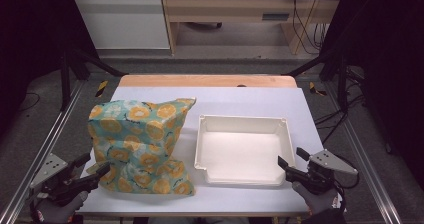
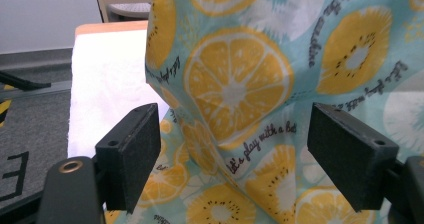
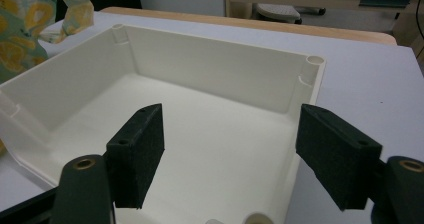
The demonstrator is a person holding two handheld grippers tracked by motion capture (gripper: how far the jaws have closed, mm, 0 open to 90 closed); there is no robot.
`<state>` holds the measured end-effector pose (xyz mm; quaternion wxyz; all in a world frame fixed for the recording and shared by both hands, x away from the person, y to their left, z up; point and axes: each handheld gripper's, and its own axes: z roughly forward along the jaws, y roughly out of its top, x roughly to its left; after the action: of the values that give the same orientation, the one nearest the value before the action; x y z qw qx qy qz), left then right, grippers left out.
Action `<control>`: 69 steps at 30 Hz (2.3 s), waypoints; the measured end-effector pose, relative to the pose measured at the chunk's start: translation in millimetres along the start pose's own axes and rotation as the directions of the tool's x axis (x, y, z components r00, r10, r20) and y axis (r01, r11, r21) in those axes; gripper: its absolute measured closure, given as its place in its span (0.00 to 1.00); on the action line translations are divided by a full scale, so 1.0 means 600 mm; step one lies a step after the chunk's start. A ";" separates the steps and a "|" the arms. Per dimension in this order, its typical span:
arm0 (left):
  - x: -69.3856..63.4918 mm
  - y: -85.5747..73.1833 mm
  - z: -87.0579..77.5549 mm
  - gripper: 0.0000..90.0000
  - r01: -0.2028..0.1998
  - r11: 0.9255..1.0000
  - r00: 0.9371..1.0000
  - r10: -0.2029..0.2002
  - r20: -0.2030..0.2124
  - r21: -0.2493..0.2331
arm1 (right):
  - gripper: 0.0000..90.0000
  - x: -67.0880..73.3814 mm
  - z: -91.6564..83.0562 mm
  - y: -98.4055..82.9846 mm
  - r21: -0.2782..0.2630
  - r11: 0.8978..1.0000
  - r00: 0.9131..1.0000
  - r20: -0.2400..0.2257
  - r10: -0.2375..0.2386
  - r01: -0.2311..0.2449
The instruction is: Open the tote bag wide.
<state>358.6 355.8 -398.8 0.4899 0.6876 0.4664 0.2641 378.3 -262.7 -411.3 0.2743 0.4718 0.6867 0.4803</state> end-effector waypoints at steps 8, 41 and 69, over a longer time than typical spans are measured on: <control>0.002 0.003 -0.005 0.24 0.011 1.000 1.000 -0.011 0.013 -0.018 | 0.34 0.015 0.004 0.007 0.006 1.000 1.000 -0.026 -0.005 0.005; -0.003 0.043 -0.016 0.25 -0.001 0.998 1.000 0.003 0.025 -0.055 | 0.36 0.103 0.032 0.076 -0.050 0.997 0.991 -0.117 -0.061 0.055; -0.003 0.113 -0.020 0.27 -0.027 0.993 0.999 0.030 0.026 -0.111 | 0.43 0.187 0.060 0.136 -0.089 0.993 0.967 -0.238 -0.095 0.076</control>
<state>373.8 353.8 -331.6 0.5298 0.6696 0.4343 0.2870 394.1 -138.3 -341.7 0.2276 0.3685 0.7150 0.5488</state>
